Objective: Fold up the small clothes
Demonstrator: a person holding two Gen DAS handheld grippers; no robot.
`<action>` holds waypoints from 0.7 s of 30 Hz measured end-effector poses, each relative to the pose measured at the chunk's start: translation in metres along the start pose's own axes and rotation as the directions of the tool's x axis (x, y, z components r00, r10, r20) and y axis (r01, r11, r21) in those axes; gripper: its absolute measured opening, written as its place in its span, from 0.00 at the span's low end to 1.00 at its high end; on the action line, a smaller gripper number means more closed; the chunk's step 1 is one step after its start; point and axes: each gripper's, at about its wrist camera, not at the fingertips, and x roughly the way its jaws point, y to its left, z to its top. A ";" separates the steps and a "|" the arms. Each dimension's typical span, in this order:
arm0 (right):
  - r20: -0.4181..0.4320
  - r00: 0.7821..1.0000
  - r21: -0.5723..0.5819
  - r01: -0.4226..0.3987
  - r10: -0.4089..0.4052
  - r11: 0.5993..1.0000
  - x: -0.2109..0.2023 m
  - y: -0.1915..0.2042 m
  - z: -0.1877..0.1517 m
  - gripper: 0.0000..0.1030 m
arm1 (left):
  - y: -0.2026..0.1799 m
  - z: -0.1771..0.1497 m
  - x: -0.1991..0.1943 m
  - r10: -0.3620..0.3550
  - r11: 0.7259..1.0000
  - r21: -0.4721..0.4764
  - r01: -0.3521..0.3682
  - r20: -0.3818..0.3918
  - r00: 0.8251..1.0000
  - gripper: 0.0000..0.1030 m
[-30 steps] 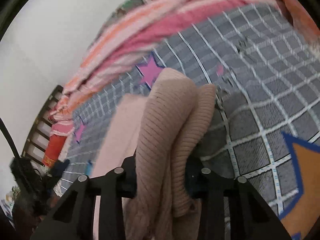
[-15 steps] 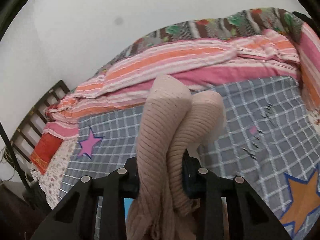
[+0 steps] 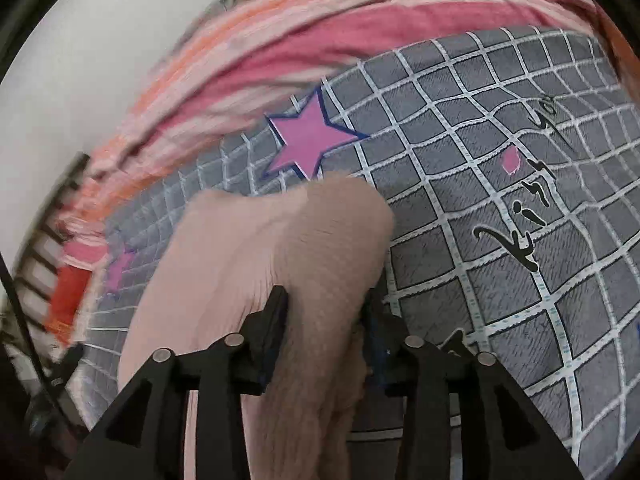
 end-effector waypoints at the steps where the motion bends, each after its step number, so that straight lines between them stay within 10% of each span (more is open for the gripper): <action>1: 0.006 0.999 -0.009 -0.031 0.031 0.999 -0.006 -0.001 0.000 0.39 | -0.003 -0.003 0.003 -0.008 1.000 0.002 0.008 -0.012 1.000 0.71; 11: 0.063 0.997 -0.132 -0.035 0.043 0.991 -0.036 0.007 -0.031 0.39 | -0.034 -0.062 -0.010 -0.093 0.986 0.130 0.107 -0.113 0.989 0.71; 21: 0.048 0.997 -0.210 -0.045 0.057 0.977 -0.077 0.025 -0.061 0.39 | -0.060 -0.074 -0.009 -0.017 0.979 0.199 0.040 -0.116 0.993 0.71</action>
